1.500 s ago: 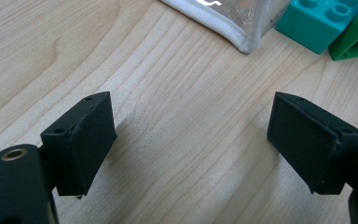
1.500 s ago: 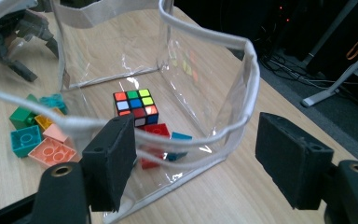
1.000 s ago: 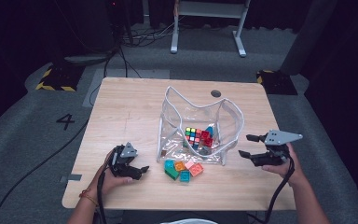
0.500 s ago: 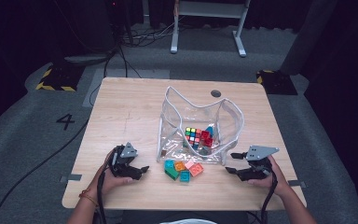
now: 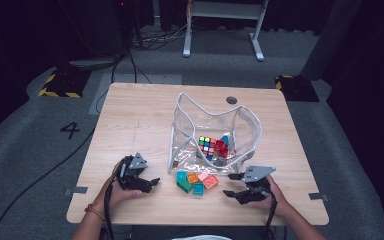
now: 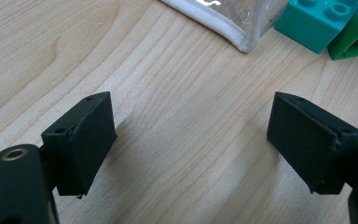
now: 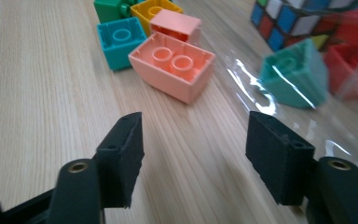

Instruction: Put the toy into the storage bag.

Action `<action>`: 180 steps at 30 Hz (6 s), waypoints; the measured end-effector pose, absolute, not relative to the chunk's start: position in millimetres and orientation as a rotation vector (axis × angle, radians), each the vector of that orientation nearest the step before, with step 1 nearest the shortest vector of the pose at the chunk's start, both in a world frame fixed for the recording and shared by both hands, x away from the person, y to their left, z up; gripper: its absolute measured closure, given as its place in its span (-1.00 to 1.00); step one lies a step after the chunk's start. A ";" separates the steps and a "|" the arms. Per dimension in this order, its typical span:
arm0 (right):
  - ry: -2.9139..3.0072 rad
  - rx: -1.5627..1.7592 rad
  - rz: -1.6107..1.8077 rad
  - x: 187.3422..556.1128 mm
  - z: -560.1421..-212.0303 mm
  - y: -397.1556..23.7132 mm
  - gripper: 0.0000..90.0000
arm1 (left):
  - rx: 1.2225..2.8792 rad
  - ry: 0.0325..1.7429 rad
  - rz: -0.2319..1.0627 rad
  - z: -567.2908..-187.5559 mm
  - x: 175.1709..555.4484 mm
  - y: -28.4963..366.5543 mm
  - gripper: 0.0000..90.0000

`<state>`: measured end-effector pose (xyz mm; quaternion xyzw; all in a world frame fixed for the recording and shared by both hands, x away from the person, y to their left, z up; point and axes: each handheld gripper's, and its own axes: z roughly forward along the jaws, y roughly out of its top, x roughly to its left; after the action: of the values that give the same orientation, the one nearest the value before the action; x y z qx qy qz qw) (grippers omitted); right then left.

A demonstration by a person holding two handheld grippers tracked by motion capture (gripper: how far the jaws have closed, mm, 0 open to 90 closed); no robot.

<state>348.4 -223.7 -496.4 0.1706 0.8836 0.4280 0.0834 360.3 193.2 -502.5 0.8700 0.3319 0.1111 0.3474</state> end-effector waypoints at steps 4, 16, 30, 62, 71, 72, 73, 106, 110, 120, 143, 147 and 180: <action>2.637 0.468 1.267 348.8 -500.1 -203.7 -0.22 | 2.256 0.861 0.289 -502.5 360.2 193.2 -0.66; 2.651 0.475 1.273 357.9 -500.9 -176.6 -0.38 | 2.256 0.861 0.289 -502.5 360.2 193.2 -0.66; 2.652 0.417 1.257 353.6 -501.3 -165.7 -0.22 | 2.257 0.856 0.291 -502.4 360.3 193.2 -0.66; 2.552 0.473 1.261 346.6 -471.2 -242.3 -0.21 | 2.259 0.845 0.286 -502.5 360.6 193.1 -0.66; 2.527 0.583 1.244 347.0 -469.5 -269.0 -0.21 | 2.260 0.844 0.295 -502.4 360.8 193.3 -0.66; 2.514 0.611 1.244 348.4 -469.2 -276.7 -0.21 | 2.261 0.844 0.295 -502.3 360.9 193.4 -0.66; 2.505 0.629 1.242 349.4 -469.2 -280.1 -0.21 | 2.260 0.844 0.296 -502.4 360.9 193.3 -0.66; 2.287 0.822 1.196 402.9 -418.5 -334.0 -0.21 | 2.265 0.834 0.288 -502.4 361.7 193.2 -0.66; 2.278 0.807 1.181 409.6 -402.6 -334.5 -0.21 | 2.264 0.833 0.287 -502.4 361.8 193.2 -0.66; 2.251 0.781 1.174 425.7 -367.0 -324.8 -0.21 | 2.264 0.834 0.287 -502.3 361.8 193.2 -0.66; 2.237 0.655 1.211 430.0 -302.3 -279.9 -0.21 | 2.264 0.833 0.287 -502.4 361.8 193.2 -0.66; 2.282 0.598 1.218 426.3 -304.6 -267.1 -0.21 | 2.265 0.834 0.287 -502.3 361.8 193.2 -0.66; 2.736 0.289 0.706 459.9 -329.3 -136.4 -0.21 | 2.272 0.821 0.295 -502.0 361.6 193.4 -0.66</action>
<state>459.9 -136.4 -329.3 0.1007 0.9523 0.2457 0.1503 361.6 193.4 -502.0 0.8756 0.3166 0.1135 0.3466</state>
